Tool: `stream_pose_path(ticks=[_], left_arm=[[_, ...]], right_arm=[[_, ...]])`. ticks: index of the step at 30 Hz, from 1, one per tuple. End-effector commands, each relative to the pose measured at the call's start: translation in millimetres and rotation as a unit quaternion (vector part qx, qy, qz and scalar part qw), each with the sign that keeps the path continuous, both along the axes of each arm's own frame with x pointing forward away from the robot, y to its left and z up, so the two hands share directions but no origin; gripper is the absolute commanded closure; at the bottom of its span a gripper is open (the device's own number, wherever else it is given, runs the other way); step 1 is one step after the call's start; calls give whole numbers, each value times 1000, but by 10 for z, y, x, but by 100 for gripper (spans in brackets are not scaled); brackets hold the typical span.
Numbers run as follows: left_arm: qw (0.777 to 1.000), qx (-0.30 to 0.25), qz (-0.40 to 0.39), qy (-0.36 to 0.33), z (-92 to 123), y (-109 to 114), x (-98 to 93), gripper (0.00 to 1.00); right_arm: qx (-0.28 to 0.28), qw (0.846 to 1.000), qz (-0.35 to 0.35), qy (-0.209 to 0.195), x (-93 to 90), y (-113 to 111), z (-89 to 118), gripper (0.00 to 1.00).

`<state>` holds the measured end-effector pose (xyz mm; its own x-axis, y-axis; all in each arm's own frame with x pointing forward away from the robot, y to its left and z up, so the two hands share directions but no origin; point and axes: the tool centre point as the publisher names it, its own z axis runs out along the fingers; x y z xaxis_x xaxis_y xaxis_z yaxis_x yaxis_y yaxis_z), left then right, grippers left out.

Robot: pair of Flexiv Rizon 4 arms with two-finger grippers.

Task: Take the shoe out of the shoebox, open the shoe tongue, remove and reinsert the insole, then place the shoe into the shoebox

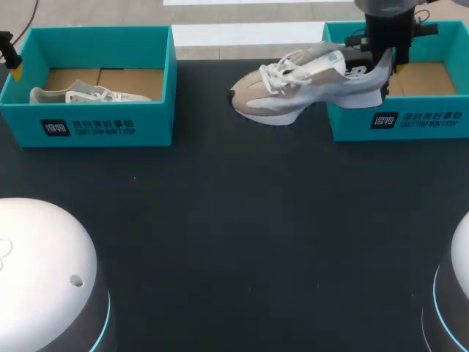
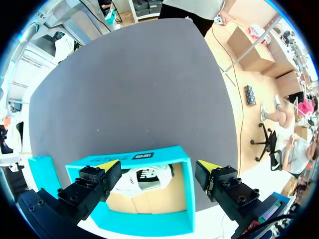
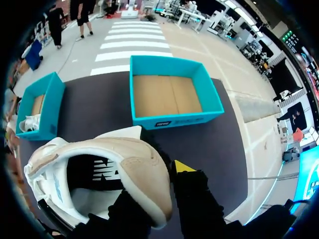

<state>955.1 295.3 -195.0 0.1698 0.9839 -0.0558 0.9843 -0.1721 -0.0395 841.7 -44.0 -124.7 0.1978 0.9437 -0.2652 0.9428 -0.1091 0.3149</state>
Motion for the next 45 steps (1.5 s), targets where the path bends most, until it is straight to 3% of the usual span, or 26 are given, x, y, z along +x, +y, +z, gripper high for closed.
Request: stream_pose_path(ticks=[1, 15, 20, 27, 45], left_arm=[[1000, 1, 0, -2, 2, -4, -15, 0], [1000, 1, 0, -2, 2, -4, -15, 0], [1000, 1, 0, -2, 2, -4, -15, 0], [1000, 1, 0, -2, 2, -4, -15, 0], [1000, 1, 0, -2, 2, -4, -15, 0]], right_arm=[[-2, 1000, -9, 4, -55, 206, -28, 100], [24, 999, -42, 24, -624, 754, -210, 100], [41, 997, -58, 28, -899, 917, -401, 100], [43, 998, -38, 27, -1209, 1100, -518, 100], [43, 998, -38, 27, -1209, 1100, -518, 100]])
